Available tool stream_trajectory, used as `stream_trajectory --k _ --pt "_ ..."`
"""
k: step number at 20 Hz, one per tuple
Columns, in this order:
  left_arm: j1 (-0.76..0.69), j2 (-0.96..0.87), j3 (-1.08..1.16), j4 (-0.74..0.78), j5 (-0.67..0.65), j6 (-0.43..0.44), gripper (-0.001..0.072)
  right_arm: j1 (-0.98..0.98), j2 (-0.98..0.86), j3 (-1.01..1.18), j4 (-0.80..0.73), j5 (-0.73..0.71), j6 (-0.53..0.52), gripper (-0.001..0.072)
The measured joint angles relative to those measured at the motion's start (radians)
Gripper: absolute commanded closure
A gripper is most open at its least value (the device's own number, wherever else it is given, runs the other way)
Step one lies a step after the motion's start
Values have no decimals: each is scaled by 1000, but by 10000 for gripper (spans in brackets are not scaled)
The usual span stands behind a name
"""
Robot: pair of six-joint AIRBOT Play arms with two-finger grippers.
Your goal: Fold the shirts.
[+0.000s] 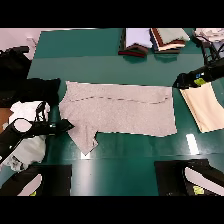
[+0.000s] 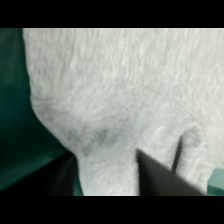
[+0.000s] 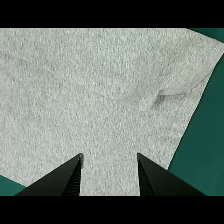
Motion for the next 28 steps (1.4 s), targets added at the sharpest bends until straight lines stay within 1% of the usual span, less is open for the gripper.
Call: stream_trajectory --k 1,2,6,9,10,11,13,14,17,18,19,22,28 --pt "1 0 -3 -10 11 3 636 0 0 -2 0 1 0 323" --pt "0 0 -4 -22 22 6 686 0 0 -3 0 4 0 323" --pt "0 0 21 -28 18 41 687 -5 8 -32 -5 39 -1 323" --pt "0 0 85 -4 -40 80 687 -58 47 -148 -20 53 -3 321" --pt "0 0 107 4 -63 94 686 -95 66 -208 -20 53 -5 258" --pt "0 0 128 10 -82 109 686 -136 82 -267 -24 52 -5 164" --pt "0 0 157 17 -107 131 687 -232 113 -398 -21 53 -6 169" --pt "0 0 165 18 -115 137 686 -279 123 -463 -10 52 -9 191" --pt "0 0 180 24 -129 150 686 -368 139 -625 85 27 -37 211" --pt "0 0 183 24 -132 153 686 -380 142 -669 119 7 -45 234" --pt "0 0 185 24 -136 156 686 -381 144 -703 147 -12 -51 267" --pt "0 0 188 25 -143 163 686 -342 147 -773 203 -65 -55 268" --pt "0 0 188 26 -159 166 686 -241 148 -811 223 -126 -23 272"
